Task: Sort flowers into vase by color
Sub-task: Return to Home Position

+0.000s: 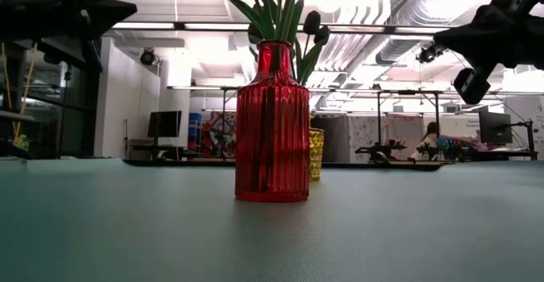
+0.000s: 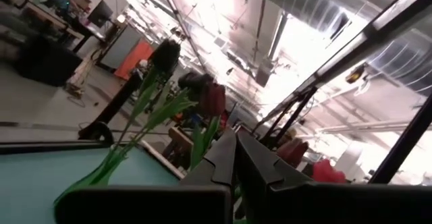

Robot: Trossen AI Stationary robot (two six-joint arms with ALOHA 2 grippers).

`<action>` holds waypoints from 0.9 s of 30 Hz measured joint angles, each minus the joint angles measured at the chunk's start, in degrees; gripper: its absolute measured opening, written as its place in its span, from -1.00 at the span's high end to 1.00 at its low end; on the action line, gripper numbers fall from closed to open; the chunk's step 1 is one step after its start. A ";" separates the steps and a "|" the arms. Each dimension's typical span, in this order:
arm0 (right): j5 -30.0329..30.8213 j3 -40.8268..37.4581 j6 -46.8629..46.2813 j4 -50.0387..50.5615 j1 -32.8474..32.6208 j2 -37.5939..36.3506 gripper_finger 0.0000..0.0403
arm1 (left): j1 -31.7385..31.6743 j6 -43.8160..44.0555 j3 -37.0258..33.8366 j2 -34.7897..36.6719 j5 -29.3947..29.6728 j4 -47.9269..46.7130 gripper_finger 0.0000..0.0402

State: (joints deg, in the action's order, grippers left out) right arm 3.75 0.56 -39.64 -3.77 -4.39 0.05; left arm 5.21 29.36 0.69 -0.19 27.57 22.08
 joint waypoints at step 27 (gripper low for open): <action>-0.18 -0.02 0.01 2.27 0.01 0.38 1.00 | 0.11 -10.60 0.02 0.00 -0.27 -5.90 1.00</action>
State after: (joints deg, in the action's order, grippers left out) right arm 3.57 0.54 -39.63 -1.49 -4.38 0.43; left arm 5.32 18.76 0.71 -0.19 27.30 16.18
